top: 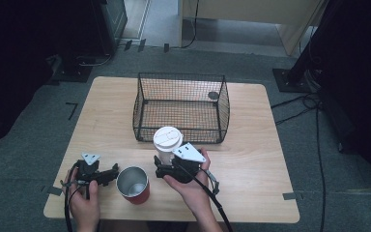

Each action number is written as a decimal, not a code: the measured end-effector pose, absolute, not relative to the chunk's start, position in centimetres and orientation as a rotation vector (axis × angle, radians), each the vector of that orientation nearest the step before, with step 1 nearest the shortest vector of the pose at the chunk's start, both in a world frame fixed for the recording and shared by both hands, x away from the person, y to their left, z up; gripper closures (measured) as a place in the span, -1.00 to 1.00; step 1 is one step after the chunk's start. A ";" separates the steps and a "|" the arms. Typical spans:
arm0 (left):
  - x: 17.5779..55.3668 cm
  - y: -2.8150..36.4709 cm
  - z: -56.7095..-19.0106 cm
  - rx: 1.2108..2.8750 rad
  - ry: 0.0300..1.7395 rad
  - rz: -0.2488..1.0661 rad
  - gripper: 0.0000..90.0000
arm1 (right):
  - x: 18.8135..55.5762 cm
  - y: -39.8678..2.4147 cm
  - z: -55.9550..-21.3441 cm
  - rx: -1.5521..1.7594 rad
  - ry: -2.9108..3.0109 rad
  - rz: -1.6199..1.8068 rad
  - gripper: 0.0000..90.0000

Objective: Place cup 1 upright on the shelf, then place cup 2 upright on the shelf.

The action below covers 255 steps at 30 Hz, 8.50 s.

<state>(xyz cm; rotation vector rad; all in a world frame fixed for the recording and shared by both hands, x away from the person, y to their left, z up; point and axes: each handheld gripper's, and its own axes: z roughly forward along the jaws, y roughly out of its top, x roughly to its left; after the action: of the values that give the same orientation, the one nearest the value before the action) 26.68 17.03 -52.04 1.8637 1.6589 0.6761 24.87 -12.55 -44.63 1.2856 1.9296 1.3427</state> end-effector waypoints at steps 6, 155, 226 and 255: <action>26.7 17.0 -52.0 1.864 1.659 0.676 -1.00 | 25.3 -12.1 -44.7 1.294 1.913 1.326 -0.89; 26.7 17.0 -52.0 1.864 1.660 0.676 -1.00 | 46.4 -18.4 -43.7 1.300 1.460 1.333 -0.63; 26.8 16.9 -52.0 1.863 1.660 0.676 -1.00 | 34.4 -17.8 -39.8 1.112 1.560 1.414 -1.00; 26.8 16.8 -52.0 1.864 1.661 0.677 -1.00 | 22.0 -14.9 -46.6 0.962 1.796 1.548 -1.00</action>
<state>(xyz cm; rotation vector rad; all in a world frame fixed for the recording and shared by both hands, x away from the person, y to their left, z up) 26.79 16.82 -52.03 1.8645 1.6608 0.6769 21.98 -14.92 -46.62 0.9624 1.7964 1.5482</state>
